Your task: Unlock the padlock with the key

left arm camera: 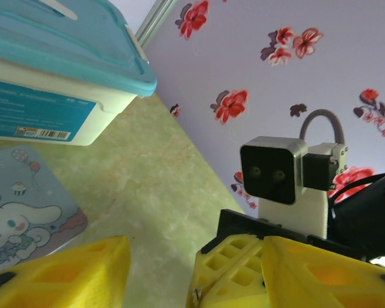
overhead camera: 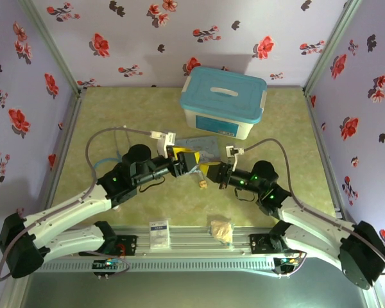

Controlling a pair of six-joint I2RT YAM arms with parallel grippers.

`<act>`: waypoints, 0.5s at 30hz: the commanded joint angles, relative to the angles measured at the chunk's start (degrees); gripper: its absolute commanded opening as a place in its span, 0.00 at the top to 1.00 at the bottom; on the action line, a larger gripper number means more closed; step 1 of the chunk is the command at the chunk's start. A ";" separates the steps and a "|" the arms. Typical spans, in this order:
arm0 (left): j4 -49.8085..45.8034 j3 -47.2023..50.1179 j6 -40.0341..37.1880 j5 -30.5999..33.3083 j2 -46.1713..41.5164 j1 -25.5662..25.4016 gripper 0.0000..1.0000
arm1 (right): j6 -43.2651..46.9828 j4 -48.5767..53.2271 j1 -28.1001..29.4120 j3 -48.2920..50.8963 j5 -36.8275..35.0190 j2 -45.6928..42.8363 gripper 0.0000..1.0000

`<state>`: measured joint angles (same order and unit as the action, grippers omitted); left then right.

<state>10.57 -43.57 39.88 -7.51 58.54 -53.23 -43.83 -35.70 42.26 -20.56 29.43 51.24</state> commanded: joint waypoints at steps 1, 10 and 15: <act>-1.73 -1.16 -2.06 -0.53 1.68 0.40 0.47 | 2.68 6.42 0.07 0.51 -2.07 -2.97 1.00; 3.02 -1.81 -0.96 -6.58 4.16 -0.64 0.53 | 2.16 4.42 0.10 0.31 -1.57 -2.13 1.00; 4.84 -0.72 1.29 -7.12 4.66 -0.72 0.69 | 1.69 1.64 0.06 0.69 -1.31 -1.23 1.00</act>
<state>12.36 -43.57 40.29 -12.88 63.37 -53.60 -42.78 -31.31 42.26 -20.51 28.27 49.95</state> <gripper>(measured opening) 0.312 0.052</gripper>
